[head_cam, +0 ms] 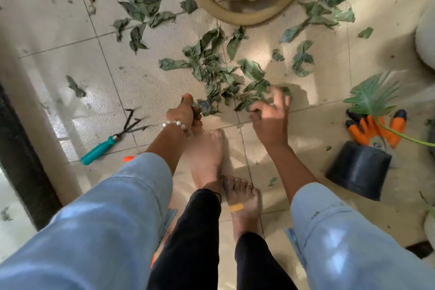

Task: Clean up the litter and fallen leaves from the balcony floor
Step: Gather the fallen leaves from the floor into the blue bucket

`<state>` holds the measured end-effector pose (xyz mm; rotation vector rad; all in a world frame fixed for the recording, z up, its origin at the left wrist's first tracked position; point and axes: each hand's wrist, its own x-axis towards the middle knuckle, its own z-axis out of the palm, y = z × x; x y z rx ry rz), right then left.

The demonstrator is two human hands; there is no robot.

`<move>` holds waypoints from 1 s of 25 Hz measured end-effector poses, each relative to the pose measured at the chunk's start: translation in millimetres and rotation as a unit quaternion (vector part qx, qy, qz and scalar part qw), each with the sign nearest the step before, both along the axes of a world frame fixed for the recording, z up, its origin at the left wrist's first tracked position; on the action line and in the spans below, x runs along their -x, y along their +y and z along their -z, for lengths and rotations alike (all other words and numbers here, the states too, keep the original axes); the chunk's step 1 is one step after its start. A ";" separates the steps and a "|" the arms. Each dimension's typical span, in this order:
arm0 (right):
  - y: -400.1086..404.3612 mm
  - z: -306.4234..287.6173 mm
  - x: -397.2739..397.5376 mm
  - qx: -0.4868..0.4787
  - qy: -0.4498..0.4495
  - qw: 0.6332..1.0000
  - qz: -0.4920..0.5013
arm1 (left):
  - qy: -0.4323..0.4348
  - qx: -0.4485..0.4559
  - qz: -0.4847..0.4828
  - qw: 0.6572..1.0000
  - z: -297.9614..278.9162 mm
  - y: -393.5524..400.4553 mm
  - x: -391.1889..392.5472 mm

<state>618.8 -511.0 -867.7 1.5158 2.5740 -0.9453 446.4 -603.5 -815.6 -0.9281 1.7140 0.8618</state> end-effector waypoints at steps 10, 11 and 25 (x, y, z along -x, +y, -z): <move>15.5 -0.6 5.6 0.105 0.031 0.993 0.048 | 0.008 -0.004 0.037 0.999 0.8 17.9 -18.2; 21.7 -12.1 5.4 0.159 0.059 0.980 0.102 | -0.002 -0.008 0.034 0.999 -1.5 18.4 -22.0; 24.3 -92.3 -2.5 0.248 0.146 0.957 -0.047 | -0.028 -0.051 -0.082 0.995 -13.1 36.9 -39.6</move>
